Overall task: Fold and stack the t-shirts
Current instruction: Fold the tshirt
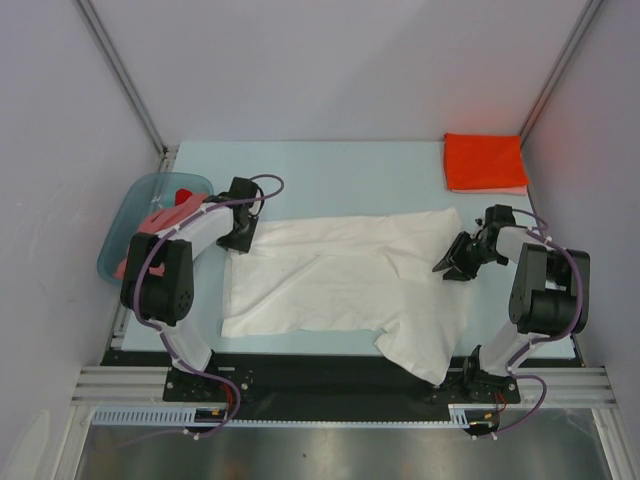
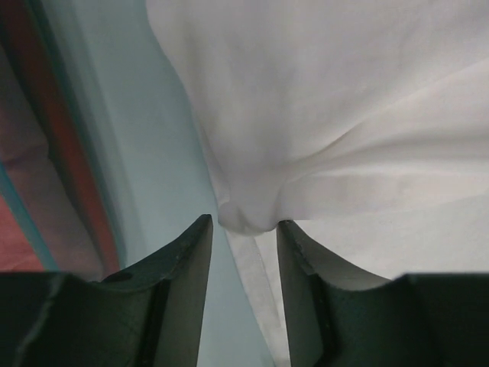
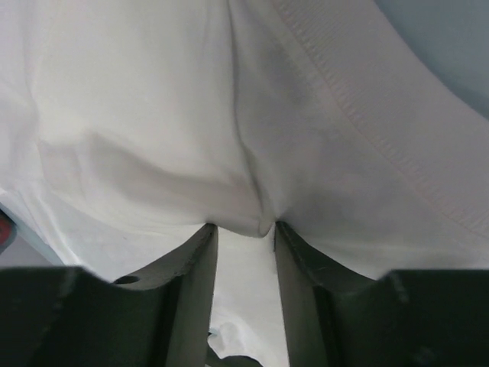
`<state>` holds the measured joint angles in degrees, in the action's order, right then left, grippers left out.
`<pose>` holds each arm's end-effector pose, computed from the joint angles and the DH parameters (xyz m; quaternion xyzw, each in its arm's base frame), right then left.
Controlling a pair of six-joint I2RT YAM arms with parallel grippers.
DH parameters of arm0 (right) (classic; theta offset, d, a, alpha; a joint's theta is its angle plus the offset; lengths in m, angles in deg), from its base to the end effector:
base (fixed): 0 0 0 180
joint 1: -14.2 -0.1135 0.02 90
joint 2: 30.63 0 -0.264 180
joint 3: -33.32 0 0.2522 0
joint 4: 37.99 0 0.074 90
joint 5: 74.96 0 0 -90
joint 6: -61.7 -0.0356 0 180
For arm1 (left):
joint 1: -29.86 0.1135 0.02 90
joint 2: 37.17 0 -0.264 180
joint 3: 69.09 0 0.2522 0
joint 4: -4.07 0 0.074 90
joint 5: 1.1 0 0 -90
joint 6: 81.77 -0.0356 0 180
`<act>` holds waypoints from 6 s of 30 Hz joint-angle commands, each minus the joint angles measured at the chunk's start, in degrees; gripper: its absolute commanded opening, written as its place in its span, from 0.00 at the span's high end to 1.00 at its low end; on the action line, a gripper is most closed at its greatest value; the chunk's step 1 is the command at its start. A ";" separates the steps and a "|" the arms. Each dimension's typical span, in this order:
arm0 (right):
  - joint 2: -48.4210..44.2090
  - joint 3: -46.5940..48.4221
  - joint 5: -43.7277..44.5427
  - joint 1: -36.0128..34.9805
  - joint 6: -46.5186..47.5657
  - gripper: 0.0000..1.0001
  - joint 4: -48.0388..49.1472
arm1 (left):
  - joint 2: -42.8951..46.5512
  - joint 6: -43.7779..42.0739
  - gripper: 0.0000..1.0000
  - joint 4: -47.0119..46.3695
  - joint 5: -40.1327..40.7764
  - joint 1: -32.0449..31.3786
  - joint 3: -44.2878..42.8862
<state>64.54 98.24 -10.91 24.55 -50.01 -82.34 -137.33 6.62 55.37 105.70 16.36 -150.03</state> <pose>0.2879 -0.0367 0.1472 0.2378 0.9364 0.2343 0.1079 0.3337 -0.0695 0.1884 0.1037 0.9698 0.1259 0.1814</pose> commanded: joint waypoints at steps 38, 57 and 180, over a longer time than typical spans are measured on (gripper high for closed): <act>-1.22 17.20 10.57 1.60 4.31 0.58 -14.33 | 10.16 5.39 0.41 0.97 -1.47 -2.68 -3.56; 18.02 36.11 7.41 0.55 0.18 0.54 2.02 | -5.75 10.92 0.83 -7.22 -29.36 4.09 -8.32; -8.96 4.57 5.56 -1.74 1.32 0.43 -8.96 | 13.41 26.13 0.47 -11.08 -13.72 11.29 16.11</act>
<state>57.85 103.11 -4.46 22.15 -48.66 -92.18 -123.93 30.36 46.15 89.11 26.79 -133.50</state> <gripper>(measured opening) 0.574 0.537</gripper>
